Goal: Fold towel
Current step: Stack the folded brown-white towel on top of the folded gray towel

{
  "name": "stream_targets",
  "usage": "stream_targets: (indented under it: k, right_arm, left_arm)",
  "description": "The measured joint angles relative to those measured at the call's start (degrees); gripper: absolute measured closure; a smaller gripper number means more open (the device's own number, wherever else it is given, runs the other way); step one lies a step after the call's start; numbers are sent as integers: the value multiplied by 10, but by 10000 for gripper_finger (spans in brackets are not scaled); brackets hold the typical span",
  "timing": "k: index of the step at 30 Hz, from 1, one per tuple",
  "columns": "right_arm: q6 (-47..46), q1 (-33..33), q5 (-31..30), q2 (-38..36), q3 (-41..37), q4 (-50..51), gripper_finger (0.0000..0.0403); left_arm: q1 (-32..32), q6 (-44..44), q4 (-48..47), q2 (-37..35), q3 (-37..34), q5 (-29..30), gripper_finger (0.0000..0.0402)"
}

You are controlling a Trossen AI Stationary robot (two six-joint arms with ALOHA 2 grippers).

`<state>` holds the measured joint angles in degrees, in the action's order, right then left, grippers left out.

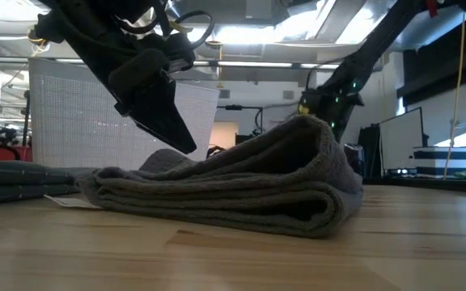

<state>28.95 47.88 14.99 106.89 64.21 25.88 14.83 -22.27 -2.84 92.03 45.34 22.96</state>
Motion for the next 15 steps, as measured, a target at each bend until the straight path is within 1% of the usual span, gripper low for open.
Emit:
stream_targets:
  k: [3,8,15]
  right_arm:
    - [-4,-17,-5,-45,1,12,386]
    - [-34,-70,-66,-115,1,45,386]
    - [-110,-173,-164,-222,1,84,386]
  left_arm:
    - [0,1,0,0,0,0,218]
    - [0,5,-3,0,0,0,218]
    - [1,2,-42,-3,0,7,218]
